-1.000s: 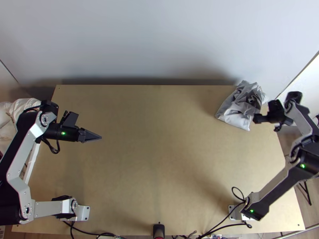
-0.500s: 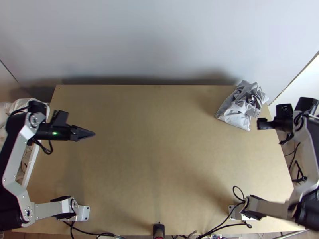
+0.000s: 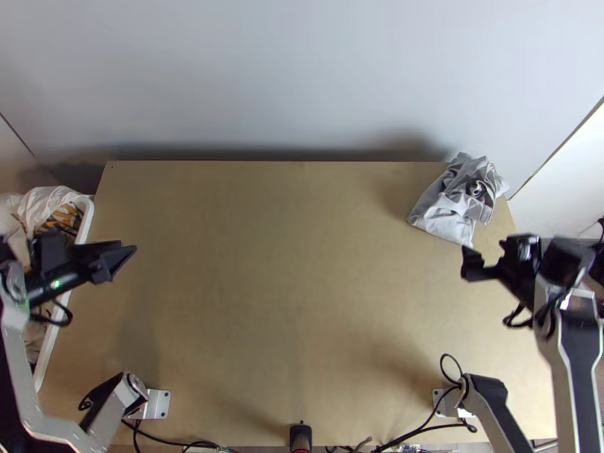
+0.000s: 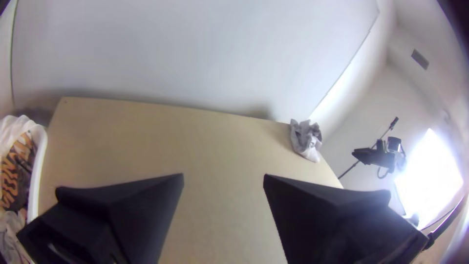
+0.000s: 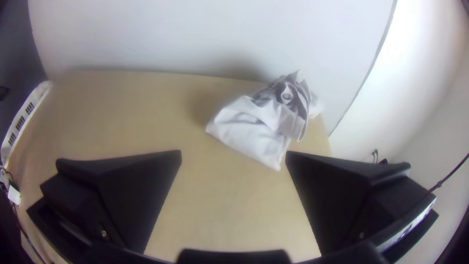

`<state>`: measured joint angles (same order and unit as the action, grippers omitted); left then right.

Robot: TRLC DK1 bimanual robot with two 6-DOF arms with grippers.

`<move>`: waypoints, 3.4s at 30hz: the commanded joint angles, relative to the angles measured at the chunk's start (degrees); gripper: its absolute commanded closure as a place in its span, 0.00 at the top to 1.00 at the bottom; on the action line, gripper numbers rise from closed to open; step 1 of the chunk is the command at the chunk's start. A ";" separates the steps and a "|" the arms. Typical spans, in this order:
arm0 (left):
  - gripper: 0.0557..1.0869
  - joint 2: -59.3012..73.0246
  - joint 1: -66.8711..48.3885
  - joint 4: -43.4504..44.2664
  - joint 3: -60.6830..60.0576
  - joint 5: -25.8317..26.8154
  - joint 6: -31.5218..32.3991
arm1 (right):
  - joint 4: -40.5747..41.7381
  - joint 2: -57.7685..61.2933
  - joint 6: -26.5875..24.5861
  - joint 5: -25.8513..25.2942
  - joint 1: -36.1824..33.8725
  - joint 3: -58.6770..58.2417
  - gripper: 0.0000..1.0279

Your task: Fold the t-shirt

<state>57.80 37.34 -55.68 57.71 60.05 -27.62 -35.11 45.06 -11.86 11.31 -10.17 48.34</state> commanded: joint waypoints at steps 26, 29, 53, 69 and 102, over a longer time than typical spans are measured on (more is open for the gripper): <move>0.95 -21.77 -8.95 58.84 -39.08 -2.22 37.72 | 33.18 -44.97 2.10 -2.17 11.32 -35.50 0.90; 0.95 -18.51 -11.50 61.39 -40.14 -2.13 38.16 | 32.56 -45.50 2.01 -3.14 11.40 -36.65 0.91; 0.95 -57.98 -31.54 53.92 -52.70 -28.67 29.11 | 23.16 -45.41 -1.24 -7.00 12.64 -42.54 0.96; 0.95 -57.80 -43.32 38.01 -53.14 -27.71 5.73 | 21.93 -45.23 -1.68 -7.00 10.26 -42.80 0.96; 0.95 -57.80 -43.32 38.01 -53.06 -27.71 5.73 | 21.93 -45.23 -1.59 -7.00 10.26 -42.80 0.96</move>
<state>-0.08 -6.00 -17.65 4.64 32.32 -21.93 -13.19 -0.19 -13.52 4.32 0.08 5.52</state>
